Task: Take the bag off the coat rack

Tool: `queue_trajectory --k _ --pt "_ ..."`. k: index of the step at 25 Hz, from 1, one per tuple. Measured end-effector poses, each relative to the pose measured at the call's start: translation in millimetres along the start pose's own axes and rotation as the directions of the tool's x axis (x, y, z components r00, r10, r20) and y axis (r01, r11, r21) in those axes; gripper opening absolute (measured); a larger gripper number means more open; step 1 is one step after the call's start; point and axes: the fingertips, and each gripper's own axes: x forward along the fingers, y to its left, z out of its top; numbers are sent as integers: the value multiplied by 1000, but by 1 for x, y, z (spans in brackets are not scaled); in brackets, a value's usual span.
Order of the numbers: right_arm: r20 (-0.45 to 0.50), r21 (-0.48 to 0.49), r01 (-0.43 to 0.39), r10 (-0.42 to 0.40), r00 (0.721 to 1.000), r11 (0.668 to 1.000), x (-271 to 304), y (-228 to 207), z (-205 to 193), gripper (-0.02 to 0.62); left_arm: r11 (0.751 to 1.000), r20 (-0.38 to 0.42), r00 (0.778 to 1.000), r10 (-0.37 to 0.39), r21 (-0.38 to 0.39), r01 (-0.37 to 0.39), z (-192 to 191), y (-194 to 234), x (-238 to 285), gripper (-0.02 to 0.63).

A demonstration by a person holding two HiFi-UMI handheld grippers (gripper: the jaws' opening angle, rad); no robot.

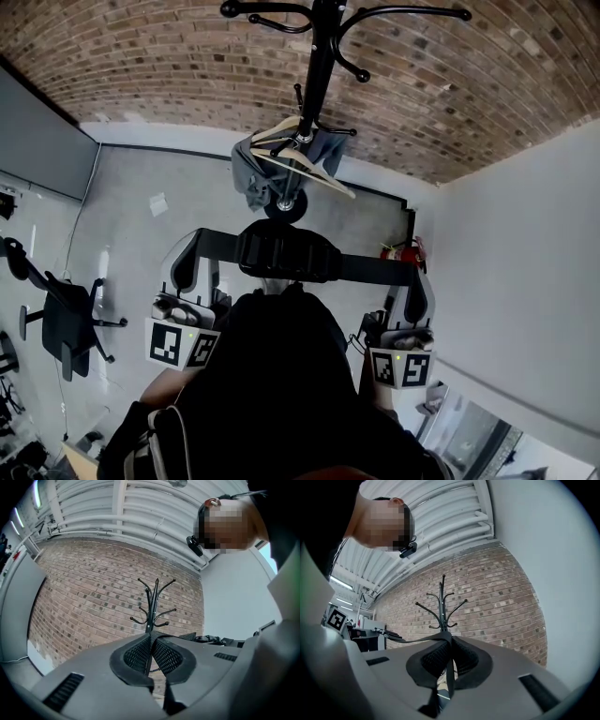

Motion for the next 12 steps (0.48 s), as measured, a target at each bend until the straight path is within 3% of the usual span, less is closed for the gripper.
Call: queue_trajectory --k 3,12 --pt "5 -35 -2 3 1000 999 0 6 -1 21 1000 6 1000 2 15 -2 3 2 -1 23" --pt "-12 -7 4 -4 1000 1000 3 10 -6 20 1000 -3 1000 10 18 -10 6 8 -2 23"
